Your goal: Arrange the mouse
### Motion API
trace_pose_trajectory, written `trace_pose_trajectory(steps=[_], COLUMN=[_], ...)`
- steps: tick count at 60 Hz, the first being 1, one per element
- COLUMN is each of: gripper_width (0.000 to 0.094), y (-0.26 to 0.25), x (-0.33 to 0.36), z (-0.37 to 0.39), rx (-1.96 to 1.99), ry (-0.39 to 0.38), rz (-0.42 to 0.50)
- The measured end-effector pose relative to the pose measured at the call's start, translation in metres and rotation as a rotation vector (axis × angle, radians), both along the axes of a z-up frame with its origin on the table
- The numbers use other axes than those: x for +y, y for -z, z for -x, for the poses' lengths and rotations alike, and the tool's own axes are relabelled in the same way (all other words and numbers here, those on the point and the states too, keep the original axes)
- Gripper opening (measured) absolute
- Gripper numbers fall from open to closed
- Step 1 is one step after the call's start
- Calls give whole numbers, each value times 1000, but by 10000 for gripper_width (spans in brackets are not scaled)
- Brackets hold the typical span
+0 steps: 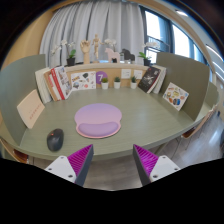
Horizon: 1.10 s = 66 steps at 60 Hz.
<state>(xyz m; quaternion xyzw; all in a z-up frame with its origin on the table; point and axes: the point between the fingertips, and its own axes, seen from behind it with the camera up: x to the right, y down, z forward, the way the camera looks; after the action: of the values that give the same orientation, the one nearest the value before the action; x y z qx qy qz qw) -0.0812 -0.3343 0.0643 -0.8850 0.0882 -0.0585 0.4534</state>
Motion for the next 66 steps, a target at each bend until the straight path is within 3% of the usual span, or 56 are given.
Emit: trace_pose_trajectory(steps=[26, 42, 52, 59, 66], gripper_width=[791, 775, 614, 528, 379], y=[54, 72, 83, 83, 85], x=[28, 85, 108, 111, 112], z=[170, 212, 217, 216, 216], rx=[73, 86, 31, 51, 43], ry=[-259, -279, -261, -208, -204], rz=[70, 101, 132, 158, 203])
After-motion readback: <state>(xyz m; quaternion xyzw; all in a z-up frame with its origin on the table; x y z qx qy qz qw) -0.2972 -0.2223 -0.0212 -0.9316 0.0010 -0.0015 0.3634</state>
